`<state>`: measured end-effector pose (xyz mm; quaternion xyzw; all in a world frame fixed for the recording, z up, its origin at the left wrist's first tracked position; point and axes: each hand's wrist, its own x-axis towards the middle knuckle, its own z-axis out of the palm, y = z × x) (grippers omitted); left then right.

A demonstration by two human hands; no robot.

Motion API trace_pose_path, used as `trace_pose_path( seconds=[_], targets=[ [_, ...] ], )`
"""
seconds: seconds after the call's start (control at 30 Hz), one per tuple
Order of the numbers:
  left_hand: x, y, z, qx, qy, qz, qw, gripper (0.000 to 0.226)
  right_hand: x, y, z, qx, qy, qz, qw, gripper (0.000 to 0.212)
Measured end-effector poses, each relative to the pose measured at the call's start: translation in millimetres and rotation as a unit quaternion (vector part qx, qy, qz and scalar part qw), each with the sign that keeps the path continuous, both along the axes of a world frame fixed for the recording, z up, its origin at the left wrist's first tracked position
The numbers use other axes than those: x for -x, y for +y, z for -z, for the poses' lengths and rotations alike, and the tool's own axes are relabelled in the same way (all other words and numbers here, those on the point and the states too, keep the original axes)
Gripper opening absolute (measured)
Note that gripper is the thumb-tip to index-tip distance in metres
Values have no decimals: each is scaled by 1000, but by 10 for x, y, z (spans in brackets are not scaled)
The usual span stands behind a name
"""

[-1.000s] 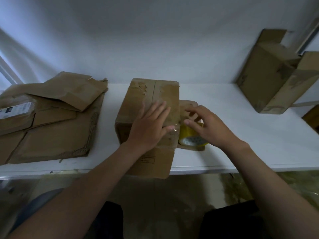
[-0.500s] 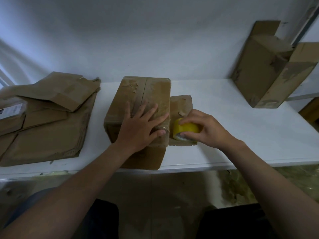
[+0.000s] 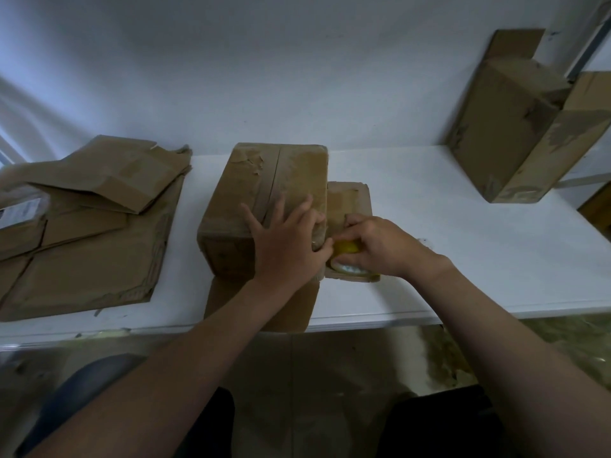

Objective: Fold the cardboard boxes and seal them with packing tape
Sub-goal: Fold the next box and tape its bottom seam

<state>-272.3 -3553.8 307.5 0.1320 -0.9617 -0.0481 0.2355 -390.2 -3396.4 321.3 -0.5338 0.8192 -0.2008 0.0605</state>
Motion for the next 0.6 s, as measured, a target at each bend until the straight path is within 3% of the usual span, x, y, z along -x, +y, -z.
trace_pose_path(
  seconds=[0.13, 0.33, 0.43, 0.6],
  targets=[
    [-66, -128, -16, -5, -23, 17, 1000, 44, -18, -103, -47, -21, -17, -2, 1000, 33],
    [-329, -344, 24, -88, -78, -74, 990, 50, -83, -221, -46, -26, -58, -21, 998, 55],
    [-379, -475, 146, -145, -34, 0, 989, 55, -103, -201, -32, -40, -61, -14, 997, 59],
    [-277, -782, 152, -161, -22, 104, 981, 54, -161, -151, -17, -21, -69, 1, 997, 59]
  ],
)
